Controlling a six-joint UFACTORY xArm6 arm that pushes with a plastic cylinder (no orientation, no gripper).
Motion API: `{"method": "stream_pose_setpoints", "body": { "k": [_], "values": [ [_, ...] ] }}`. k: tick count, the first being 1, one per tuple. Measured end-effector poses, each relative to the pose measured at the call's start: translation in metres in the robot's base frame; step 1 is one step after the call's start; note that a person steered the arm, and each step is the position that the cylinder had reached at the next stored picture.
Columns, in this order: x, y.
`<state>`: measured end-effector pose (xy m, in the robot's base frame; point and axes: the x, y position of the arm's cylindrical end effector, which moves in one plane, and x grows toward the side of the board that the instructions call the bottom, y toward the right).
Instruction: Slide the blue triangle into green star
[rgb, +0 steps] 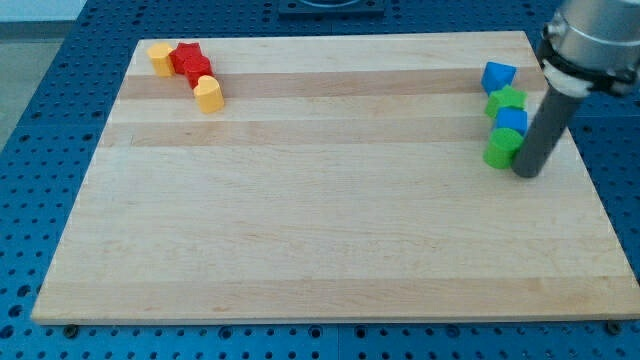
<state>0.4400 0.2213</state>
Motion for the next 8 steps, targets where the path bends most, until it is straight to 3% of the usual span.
{"method": "stream_pose_setpoints", "body": {
  "k": [2, 3, 6, 8],
  "values": [
    [0.000, 0.002],
    [0.022, 0.047],
    [-0.185, 0.044],
    [-0.234, 0.017]
  ]
}}
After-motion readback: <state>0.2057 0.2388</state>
